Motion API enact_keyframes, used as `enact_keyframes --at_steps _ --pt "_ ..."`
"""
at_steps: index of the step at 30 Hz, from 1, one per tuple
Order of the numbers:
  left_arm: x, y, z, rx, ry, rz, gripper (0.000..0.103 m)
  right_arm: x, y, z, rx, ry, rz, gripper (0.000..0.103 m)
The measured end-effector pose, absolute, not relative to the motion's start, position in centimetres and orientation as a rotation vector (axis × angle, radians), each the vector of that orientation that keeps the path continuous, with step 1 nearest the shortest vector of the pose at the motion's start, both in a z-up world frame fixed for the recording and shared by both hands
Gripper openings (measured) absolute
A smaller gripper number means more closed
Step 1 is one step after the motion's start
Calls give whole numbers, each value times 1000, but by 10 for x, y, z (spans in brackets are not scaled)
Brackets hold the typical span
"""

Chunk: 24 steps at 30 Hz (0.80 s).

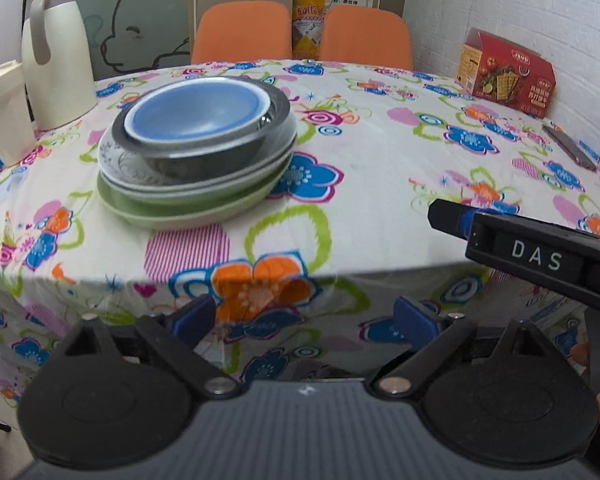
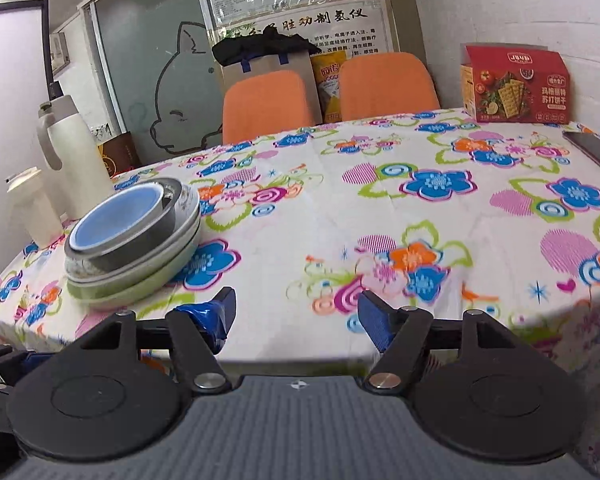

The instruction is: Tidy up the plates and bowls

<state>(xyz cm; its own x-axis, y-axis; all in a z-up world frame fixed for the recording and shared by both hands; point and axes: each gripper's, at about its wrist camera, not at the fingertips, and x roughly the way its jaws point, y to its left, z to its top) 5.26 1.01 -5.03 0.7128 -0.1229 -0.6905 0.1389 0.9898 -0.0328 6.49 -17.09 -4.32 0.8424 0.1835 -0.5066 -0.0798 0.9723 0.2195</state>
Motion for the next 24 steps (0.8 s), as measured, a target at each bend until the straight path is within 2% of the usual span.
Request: enact_keyframes --at_steps 14,24 --pt "-10 17 -46 57 656 -102 95 0 -161 -29 118 434 128 56" --pt "-17 12 -46 79 642 -122 95 -1 -160 -36 132 455 161 57"
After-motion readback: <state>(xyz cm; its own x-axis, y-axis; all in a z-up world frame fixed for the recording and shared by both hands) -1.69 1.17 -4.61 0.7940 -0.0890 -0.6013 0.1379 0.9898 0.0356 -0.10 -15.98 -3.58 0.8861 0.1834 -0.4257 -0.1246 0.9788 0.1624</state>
